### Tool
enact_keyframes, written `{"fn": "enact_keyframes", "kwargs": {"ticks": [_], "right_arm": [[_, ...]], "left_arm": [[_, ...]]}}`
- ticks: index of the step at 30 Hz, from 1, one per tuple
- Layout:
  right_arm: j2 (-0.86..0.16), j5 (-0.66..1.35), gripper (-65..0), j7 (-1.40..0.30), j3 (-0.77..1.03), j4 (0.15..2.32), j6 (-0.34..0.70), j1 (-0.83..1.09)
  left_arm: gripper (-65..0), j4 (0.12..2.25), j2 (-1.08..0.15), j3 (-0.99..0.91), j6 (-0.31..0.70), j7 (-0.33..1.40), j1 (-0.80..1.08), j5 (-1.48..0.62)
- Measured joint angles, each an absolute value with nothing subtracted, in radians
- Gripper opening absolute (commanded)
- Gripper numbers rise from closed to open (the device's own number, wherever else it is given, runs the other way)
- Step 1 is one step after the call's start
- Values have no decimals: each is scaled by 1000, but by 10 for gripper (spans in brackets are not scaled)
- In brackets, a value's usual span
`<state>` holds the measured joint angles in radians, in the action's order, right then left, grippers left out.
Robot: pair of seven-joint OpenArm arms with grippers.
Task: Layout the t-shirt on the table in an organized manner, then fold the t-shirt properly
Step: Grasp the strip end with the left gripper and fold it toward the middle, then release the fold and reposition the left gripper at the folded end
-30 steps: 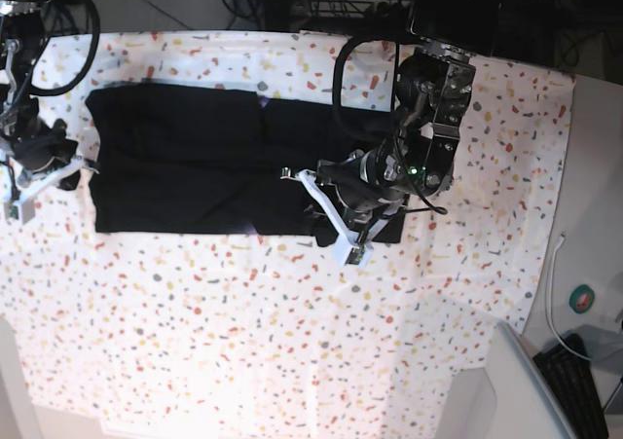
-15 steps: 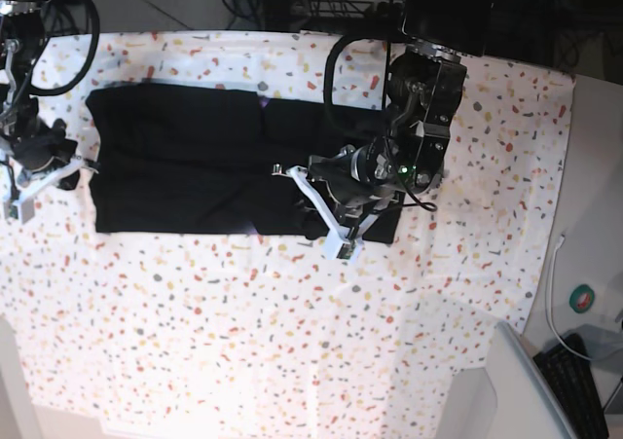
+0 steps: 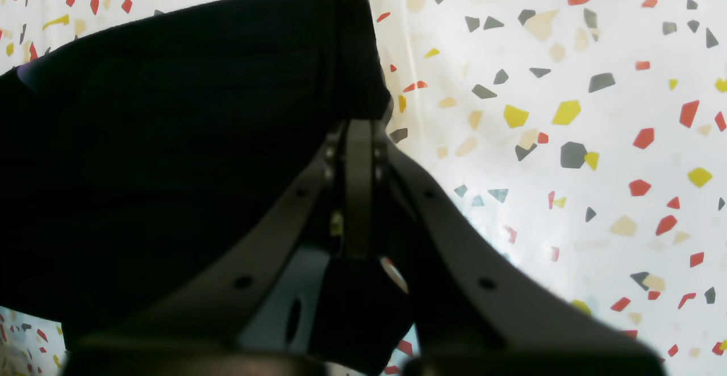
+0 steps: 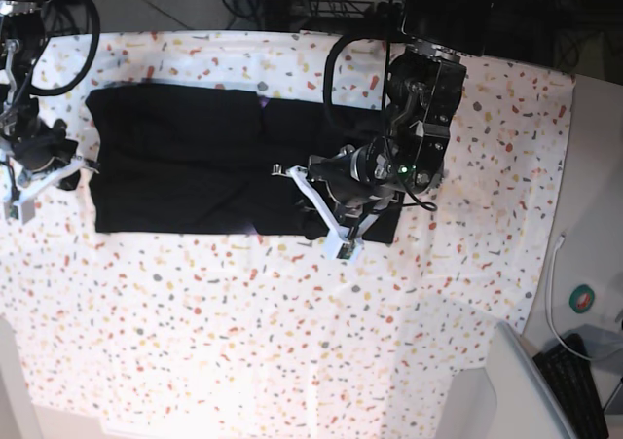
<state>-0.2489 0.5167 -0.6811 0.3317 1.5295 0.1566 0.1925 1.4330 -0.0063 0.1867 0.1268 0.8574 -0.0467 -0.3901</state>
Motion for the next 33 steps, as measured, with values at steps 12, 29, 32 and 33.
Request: {"fn": "enact_keyframes", "kwargs": {"ticks": [12,29,32,33], "right_arm": [[-249,517,-650,-686,332,1529,157,184],[-206,523,-650,-686,269,1531,157,152],[-198,524,-650,-681,229,1531,160,131],[-197,524,-650,-677,229,1532,160,129]], "left_arm": [[-298,1322,-13,494,130,857,-152,-398],[-650,1513,-125,26,128,852,-42,-390],[-650,1486,-125,55,127,856,-25,-390],[-650,1486,-129,63,127,851,-10,-390]]}}
